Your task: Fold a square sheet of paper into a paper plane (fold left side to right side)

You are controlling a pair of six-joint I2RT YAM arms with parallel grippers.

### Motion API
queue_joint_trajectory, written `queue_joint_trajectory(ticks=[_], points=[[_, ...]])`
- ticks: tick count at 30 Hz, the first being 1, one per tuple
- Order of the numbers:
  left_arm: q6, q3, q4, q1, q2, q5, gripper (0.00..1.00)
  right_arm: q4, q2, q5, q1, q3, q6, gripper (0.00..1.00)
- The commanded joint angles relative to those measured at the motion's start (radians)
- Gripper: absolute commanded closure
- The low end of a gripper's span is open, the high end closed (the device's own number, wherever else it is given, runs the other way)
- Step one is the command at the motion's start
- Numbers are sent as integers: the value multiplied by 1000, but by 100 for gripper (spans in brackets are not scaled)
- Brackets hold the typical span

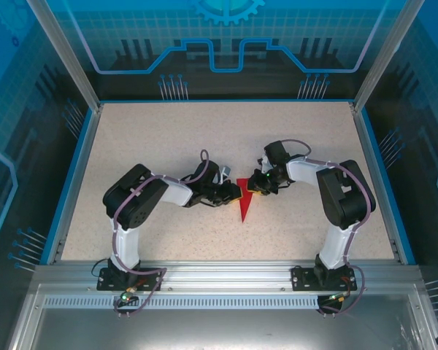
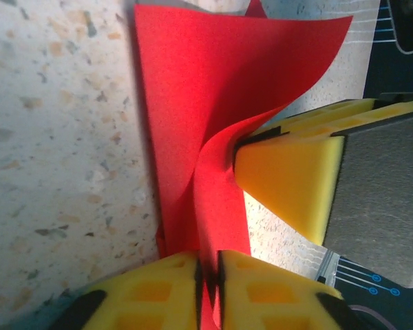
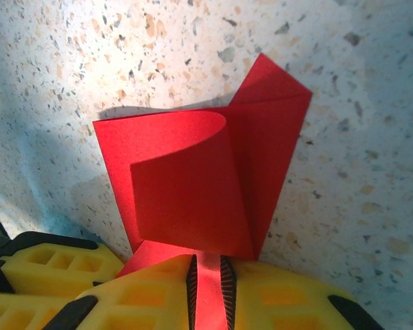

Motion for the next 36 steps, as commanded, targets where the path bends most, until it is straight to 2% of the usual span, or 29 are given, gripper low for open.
queue_joint_trajectory(ticks=[1, 9, 11, 15, 18, 22, 28, 36], points=[[44, -2, -103, 15, -36, -52, 77, -98, 51, 71, 10, -5, -16, 80], [79, -8, -198, 24, -192, -38, 66, -82, 67, 65, 10, -12, -12, 80], [78, -18, -222, 24, -241, -23, 67, -77, 68, 62, 10, -11, -11, 80], [50, -9, -245, 12, -284, 50, 76, -68, 73, 52, 10, -12, -10, 80], [8, 38, -307, -4, -249, 108, 80, -67, 76, 52, 11, -12, -10, 80], [-58, 60, -267, -47, -199, 145, 81, -69, 78, 52, 11, -14, -10, 80], [-58, 115, -301, -97, -137, 131, 81, -71, 86, 51, 15, -5, -10, 80], [-63, 113, -350, -106, -95, 85, 82, -72, 81, 51, 15, -6, -11, 80]])
